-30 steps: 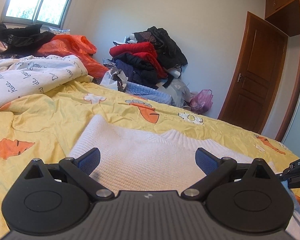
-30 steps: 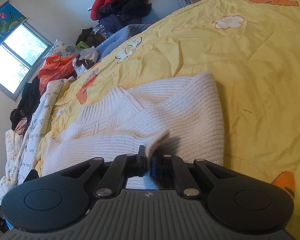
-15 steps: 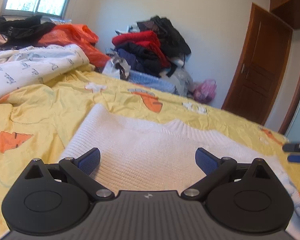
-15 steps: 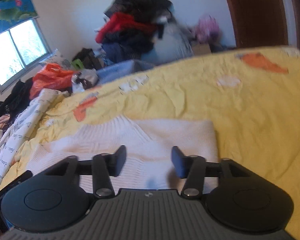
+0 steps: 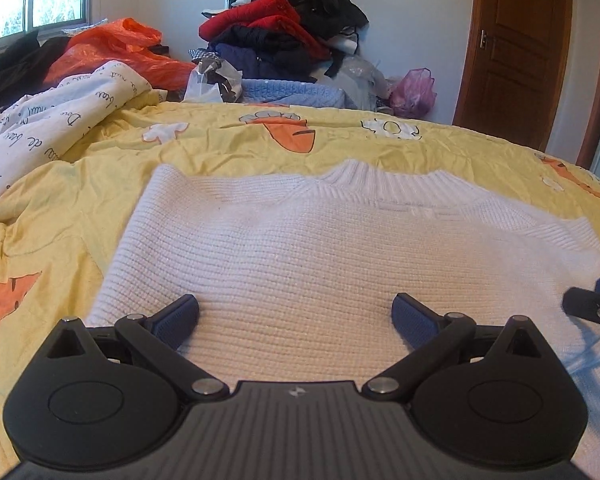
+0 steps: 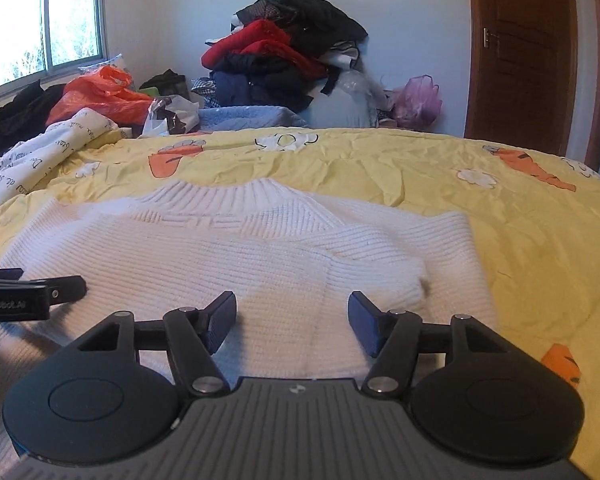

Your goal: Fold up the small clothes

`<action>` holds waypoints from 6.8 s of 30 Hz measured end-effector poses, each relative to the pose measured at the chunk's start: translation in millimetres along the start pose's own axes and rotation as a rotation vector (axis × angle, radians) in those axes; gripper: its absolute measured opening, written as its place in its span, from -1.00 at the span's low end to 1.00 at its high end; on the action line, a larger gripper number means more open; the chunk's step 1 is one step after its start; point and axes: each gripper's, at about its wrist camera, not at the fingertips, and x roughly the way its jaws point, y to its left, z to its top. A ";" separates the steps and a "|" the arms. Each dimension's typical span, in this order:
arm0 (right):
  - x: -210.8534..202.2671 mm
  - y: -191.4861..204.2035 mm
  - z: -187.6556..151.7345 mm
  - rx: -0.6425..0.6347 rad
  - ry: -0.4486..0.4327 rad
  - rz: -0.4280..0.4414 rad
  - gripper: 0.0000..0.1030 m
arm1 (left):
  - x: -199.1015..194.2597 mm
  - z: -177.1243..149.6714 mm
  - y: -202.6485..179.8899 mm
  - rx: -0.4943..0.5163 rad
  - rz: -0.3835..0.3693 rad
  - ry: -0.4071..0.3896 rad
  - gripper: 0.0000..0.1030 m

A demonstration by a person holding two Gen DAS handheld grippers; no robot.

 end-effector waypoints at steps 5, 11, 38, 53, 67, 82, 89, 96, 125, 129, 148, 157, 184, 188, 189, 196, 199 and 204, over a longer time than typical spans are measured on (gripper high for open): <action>-12.3 0.1 -26.7 -0.058 -0.018 -0.049 0.64 | 0.0 0.2 0.2 0.002 0.004 0.000 1.00; -6.3 -1.7 -25.5 -0.041 0.004 -0.050 0.74 | -1.9 5.3 -5.1 0.039 0.020 0.021 1.00; -57.0 8.2 -46.5 -0.047 0.041 -0.060 0.98 | -37.6 -31.6 3.9 0.080 -0.013 0.085 1.00; -43.9 3.2 -59.9 -0.014 0.094 -0.056 0.97 | -96.8 -64.6 5.8 0.164 0.006 0.072 1.00; -93.7 -4.1 -87.6 0.008 0.094 -0.032 0.99 | -87.6 -68.6 14.2 0.120 -0.027 0.085 1.00; -110.3 -0.1 -102.9 -0.034 0.096 -0.033 0.99 | -137.9 -89.6 16.7 0.136 -0.038 0.099 1.00; -111.6 -0.6 -102.1 -0.033 0.097 -0.035 0.97 | -137.0 -101.9 27.8 0.110 -0.043 0.079 1.00; -151.6 -1.1 -127.5 -0.047 0.087 -0.039 0.98 | -136.0 -102.3 27.1 0.116 -0.038 0.076 1.00; -248.2 8.3 -184.6 -0.171 0.131 0.005 0.99 | -224.6 -159.7 40.8 0.173 0.009 0.094 1.00; -254.2 4.8 -185.3 -0.158 0.150 0.010 1.00 | -232.0 -162.4 41.1 0.161 0.011 0.106 1.00; -261.1 -61.7 -168.6 0.194 0.309 0.238 0.91 | -247.7 -152.9 123.3 -0.151 -0.093 0.208 0.59; -254.1 -100.5 -166.6 0.471 0.323 0.448 0.67 | -245.6 -146.8 122.3 -0.113 -0.118 0.258 -0.36; -220.7 -133.5 -190.2 0.807 0.347 0.642 -0.72 | -228.0 -135.6 148.7 -0.262 -0.382 0.317 -0.75; -221.8 -133.7 -176.8 0.791 0.314 0.660 -0.72 | -233.2 -123.7 152.4 -0.262 -0.430 0.273 -0.75; -222.2 -133.7 -173.7 0.787 0.305 0.667 -0.72 | -233.2 -120.3 153.0 -0.264 -0.432 0.266 -0.75; -211.8 -136.5 -130.3 0.768 0.192 0.715 -0.72 | -226.8 -84.3 155.3 -0.284 -0.465 0.198 -0.75; -197.0 -138.5 -104.4 0.771 0.125 0.733 -0.72 | -219.9 -60.4 157.8 -0.308 -0.477 0.155 -0.75; -164.3 -142.8 -62.3 0.776 0.051 0.758 -0.72 | -198.0 -18.9 164.1 -0.364 -0.479 0.083 -0.80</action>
